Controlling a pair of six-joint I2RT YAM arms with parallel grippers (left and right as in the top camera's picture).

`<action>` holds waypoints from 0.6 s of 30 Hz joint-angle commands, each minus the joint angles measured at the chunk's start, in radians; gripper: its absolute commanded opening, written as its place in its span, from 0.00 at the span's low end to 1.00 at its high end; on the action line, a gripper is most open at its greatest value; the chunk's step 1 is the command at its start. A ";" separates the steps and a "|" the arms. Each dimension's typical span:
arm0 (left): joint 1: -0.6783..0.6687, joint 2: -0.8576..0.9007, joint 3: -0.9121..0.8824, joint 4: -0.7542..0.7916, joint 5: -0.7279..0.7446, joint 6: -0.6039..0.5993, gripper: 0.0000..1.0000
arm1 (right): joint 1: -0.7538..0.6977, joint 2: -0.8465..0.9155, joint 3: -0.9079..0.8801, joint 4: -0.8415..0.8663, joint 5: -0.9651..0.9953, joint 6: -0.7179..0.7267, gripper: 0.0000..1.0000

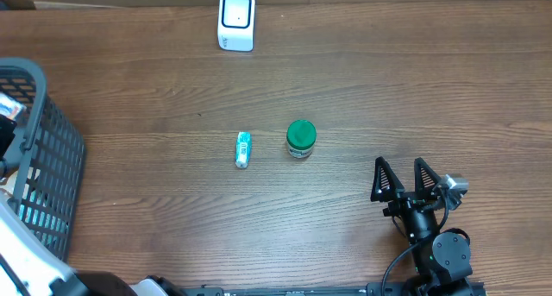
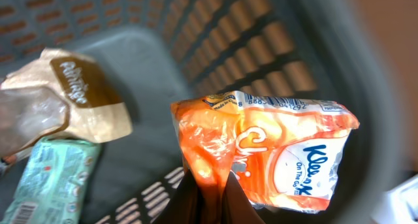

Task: Scan the item barcode
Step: 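Reach into the basket and grasp the orange Kleenex pack, left gripper, then place the orange Kleenex pack beside the teal packet, release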

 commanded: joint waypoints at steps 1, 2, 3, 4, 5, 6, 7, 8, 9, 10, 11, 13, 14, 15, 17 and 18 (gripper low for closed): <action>-0.002 -0.104 0.020 0.014 0.094 -0.032 0.04 | 0.006 -0.008 -0.011 0.006 -0.002 0.000 1.00; -0.002 -0.143 0.020 0.021 0.118 -0.044 0.04 | 0.006 -0.008 -0.011 0.006 -0.002 0.000 1.00; -0.002 -0.163 0.020 0.026 0.134 -0.050 0.04 | 0.006 -0.008 -0.011 0.006 -0.002 0.000 1.00; -0.002 -0.177 0.020 0.031 0.146 -0.050 0.04 | 0.006 -0.008 -0.011 0.006 -0.002 0.000 1.00; -0.002 -0.196 0.020 0.036 0.170 -0.050 0.04 | 0.006 -0.008 -0.011 0.006 -0.002 0.000 1.00; -0.003 -0.206 0.020 0.038 0.187 -0.050 0.04 | 0.006 -0.008 -0.011 0.006 -0.002 0.000 1.00; -0.005 -0.218 0.020 0.039 0.214 -0.050 0.05 | 0.006 -0.008 -0.011 0.006 -0.002 0.000 1.00; -0.011 -0.229 0.020 0.038 0.240 -0.050 0.04 | 0.006 -0.008 -0.011 0.006 -0.002 0.000 1.00; -0.021 -0.235 0.019 0.035 0.266 -0.049 0.04 | 0.006 -0.008 -0.011 0.006 -0.002 0.000 1.00; -0.035 -0.240 0.019 0.029 0.290 -0.049 0.04 | 0.006 -0.008 -0.011 0.006 -0.002 0.000 1.00; -0.054 -0.244 0.019 0.020 0.309 -0.049 0.04 | 0.006 -0.008 -0.011 0.006 -0.002 0.000 1.00; -0.106 -0.245 0.019 -0.007 0.325 -0.040 0.04 | 0.006 -0.008 -0.011 0.006 -0.002 0.000 1.00; -0.139 -0.245 0.019 -0.024 0.323 -0.029 0.04 | 0.006 -0.008 -0.011 0.006 -0.002 0.000 1.00; -0.184 -0.244 0.016 -0.043 0.319 -0.008 0.04 | 0.006 -0.008 -0.011 0.006 -0.002 0.000 1.00; -0.306 -0.243 0.002 -0.079 0.277 0.004 0.04 | 0.006 -0.008 -0.011 0.006 -0.002 0.000 1.00; -0.365 -0.243 -0.007 -0.089 0.249 0.005 0.04 | 0.006 -0.008 -0.011 0.006 -0.002 0.000 1.00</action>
